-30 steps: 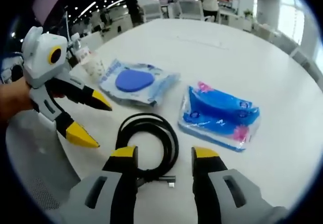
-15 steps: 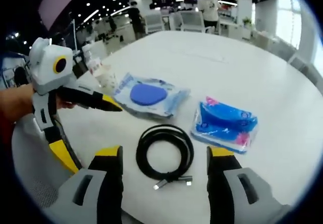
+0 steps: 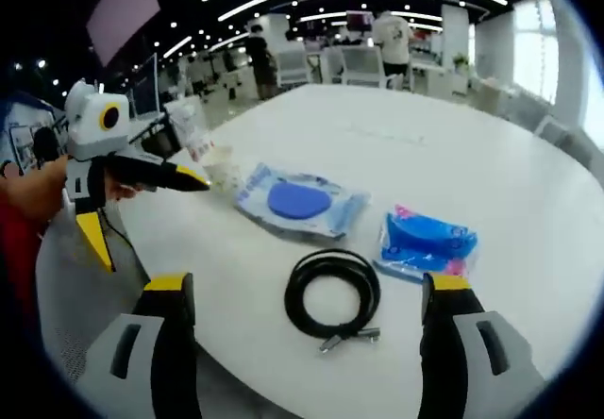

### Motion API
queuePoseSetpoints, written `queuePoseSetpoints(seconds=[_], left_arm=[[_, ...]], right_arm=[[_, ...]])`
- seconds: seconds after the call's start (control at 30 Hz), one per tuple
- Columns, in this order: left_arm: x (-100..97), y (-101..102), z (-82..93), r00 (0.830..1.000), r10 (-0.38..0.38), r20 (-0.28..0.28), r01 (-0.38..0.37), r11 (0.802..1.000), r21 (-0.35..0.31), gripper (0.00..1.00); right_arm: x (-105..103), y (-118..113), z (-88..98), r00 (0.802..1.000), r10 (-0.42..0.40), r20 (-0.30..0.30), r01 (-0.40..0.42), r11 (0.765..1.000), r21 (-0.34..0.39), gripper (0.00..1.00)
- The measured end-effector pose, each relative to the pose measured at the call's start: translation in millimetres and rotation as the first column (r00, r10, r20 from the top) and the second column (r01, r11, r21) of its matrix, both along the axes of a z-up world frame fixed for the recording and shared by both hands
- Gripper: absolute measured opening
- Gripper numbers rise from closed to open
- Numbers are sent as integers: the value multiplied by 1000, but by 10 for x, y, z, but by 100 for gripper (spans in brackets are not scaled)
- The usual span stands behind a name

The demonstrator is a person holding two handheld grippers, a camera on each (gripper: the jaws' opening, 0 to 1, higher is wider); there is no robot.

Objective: Arrange the tabletop items into an orderly group along one side of the table until the central work area is clear of visible clutter.

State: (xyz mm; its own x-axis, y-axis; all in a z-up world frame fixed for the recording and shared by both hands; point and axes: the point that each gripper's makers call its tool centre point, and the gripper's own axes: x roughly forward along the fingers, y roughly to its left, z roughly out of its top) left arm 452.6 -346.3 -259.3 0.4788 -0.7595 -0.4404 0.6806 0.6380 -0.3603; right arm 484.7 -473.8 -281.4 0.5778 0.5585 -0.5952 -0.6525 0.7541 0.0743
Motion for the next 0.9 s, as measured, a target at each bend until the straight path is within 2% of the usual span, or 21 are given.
queuePoseSetpoints(seconds=[0.13, 0.23, 0.4, 0.47, 0.53, 0.6, 0.63, 0.67, 0.8, 0.9], left_arm=[[-90, 228, 180, 996, 64, 62, -64, 998, -6, 99], [-171, 457, 336, 982, 142, 127, -142, 990, -6, 99], [-357, 779, 381, 959, 225, 172, -234, 972, 31, 99], [-403, 901, 405, 945, 266, 190, -278, 960, 39, 99], [-452, 1039, 488, 916, 328, 232, -344, 938, 32, 98], [-494, 1117, 537, 894, 356, 271, -383, 922, 52, 98], [-501, 1130, 547, 890, 360, 280, -390, 919, 56, 97], [-509, 1163, 586, 875, 372, 309, -408, 911, 59, 96], [-560, 1180, 592, 867, 368, 336, -412, 909, 68, 96], [-580, 1271, 495, 865, 372, 336, -423, 902, 89, 95]], right_arm=[[-58, -7, 117, 999, -19, 38, 19, 1000, 8, 99], [-142, -9, 207, 997, -40, 64, 39, 999, 12, 99], [-290, -8, 312, 991, -65, 116, 65, 998, 10, 99], [-331, -37, 334, 988, -81, 132, 82, 997, 1, 99], [-360, -96, 390, 979, -124, 159, 125, 992, 4, 99], [-377, -126, 439, 971, -161, 177, 162, 987, 11, 99], [-382, -122, 450, 969, -165, 182, 165, 986, 13, 99], [-396, -107, 467, 966, -171, 192, 171, 985, 16, 99], [-406, -81, 485, 958, -194, 209, 192, 981, 26, 99], [-388, -125, 444, 954, -214, 211, 214, 976, 24, 99]])
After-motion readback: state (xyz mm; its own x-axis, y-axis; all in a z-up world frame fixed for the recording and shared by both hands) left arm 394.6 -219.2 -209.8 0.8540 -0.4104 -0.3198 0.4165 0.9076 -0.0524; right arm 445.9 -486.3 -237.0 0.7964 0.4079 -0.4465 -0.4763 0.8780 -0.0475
